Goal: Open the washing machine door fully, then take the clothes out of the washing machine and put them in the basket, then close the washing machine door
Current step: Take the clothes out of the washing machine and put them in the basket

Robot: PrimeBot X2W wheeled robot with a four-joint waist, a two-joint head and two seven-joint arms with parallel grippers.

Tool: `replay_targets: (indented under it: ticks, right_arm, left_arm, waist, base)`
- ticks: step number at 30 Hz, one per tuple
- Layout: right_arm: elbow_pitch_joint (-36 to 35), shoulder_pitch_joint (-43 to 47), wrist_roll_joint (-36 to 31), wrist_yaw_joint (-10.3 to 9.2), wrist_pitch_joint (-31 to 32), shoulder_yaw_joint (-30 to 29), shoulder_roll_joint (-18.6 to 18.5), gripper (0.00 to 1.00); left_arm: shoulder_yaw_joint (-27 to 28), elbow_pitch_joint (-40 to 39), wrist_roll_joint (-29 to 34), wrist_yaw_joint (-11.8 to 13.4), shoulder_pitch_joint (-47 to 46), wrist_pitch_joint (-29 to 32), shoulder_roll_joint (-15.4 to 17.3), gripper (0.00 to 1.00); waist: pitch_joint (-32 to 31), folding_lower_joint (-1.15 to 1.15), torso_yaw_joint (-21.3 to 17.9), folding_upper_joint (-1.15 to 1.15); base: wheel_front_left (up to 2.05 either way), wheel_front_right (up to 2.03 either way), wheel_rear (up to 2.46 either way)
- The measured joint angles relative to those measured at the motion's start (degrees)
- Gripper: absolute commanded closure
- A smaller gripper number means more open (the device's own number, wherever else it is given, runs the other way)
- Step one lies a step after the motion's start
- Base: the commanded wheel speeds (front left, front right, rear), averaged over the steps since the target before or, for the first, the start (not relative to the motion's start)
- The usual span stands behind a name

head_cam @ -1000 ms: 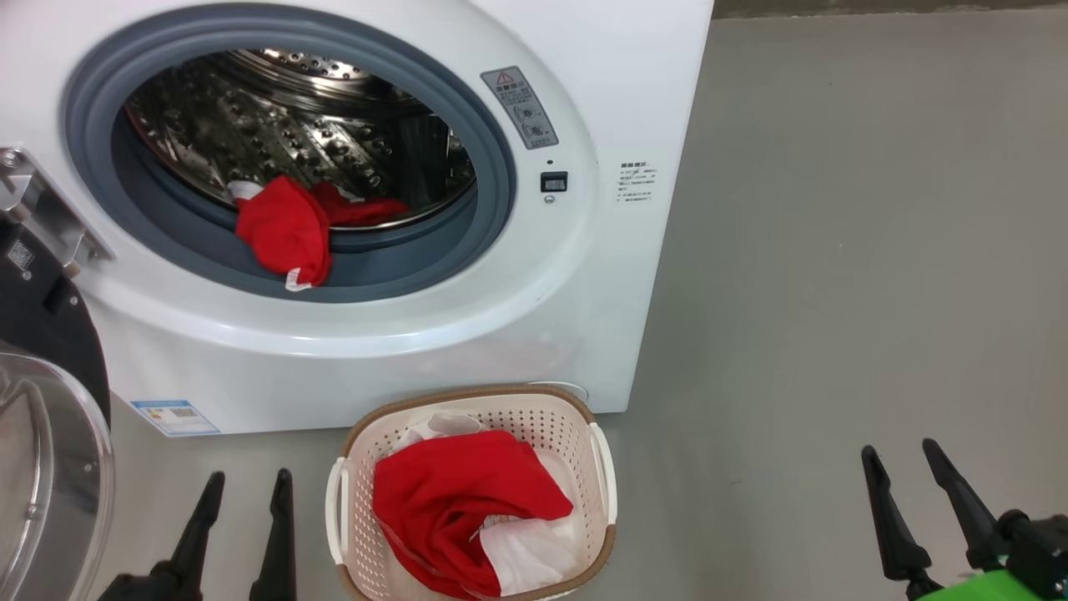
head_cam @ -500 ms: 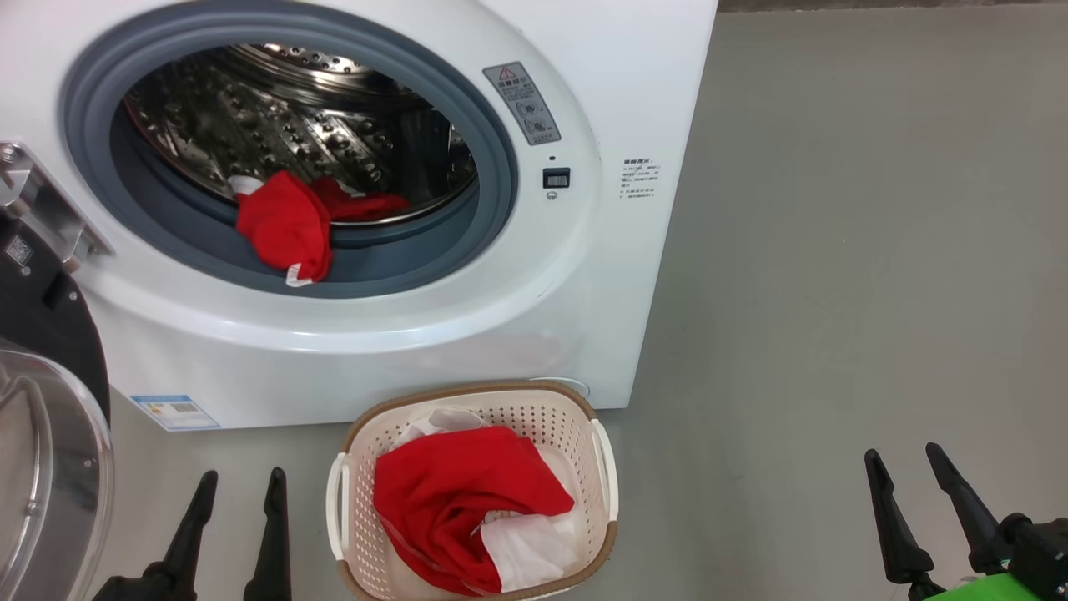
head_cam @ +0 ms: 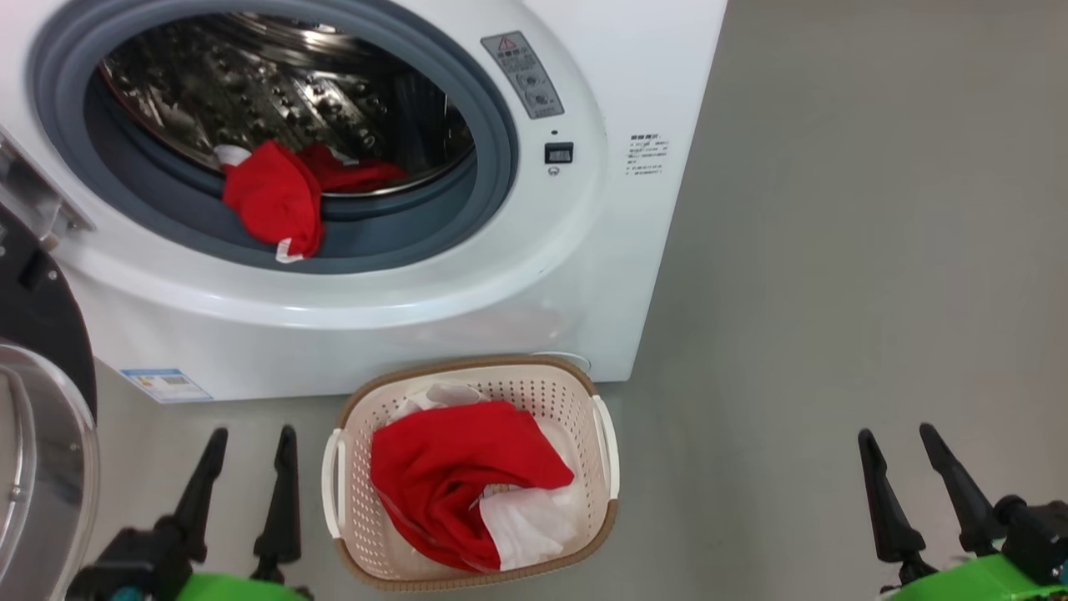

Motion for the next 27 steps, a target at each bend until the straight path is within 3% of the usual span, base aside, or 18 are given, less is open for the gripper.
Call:
replay_targets:
  ticks: [17, 27]
  right_arm:
    - [-0.63, -6.64, -0.01, 0.00, 0.00, 0.30, 0.97, 0.00]
    - [-1.00, -10.01, -0.02, 0.00, 0.00, 1.49, 1.96, 0.00]
  left_arm:
    - [-1.20, 10.74, 5.61, 0.26, -21.59, -0.01, -0.29, 0.00]
    - [-1.13, 28.66, 8.22, 1.54, -38.71, -0.01, 2.50, 0.00]
  waist:
    - [8.45, 0.00, -0.55, 0.00]
    - [12.97, 0.00, -2.07, 0.00]
  base:
    - [0.00, 0.00, 0.00]
    - [0.00, 0.00, 0.00]
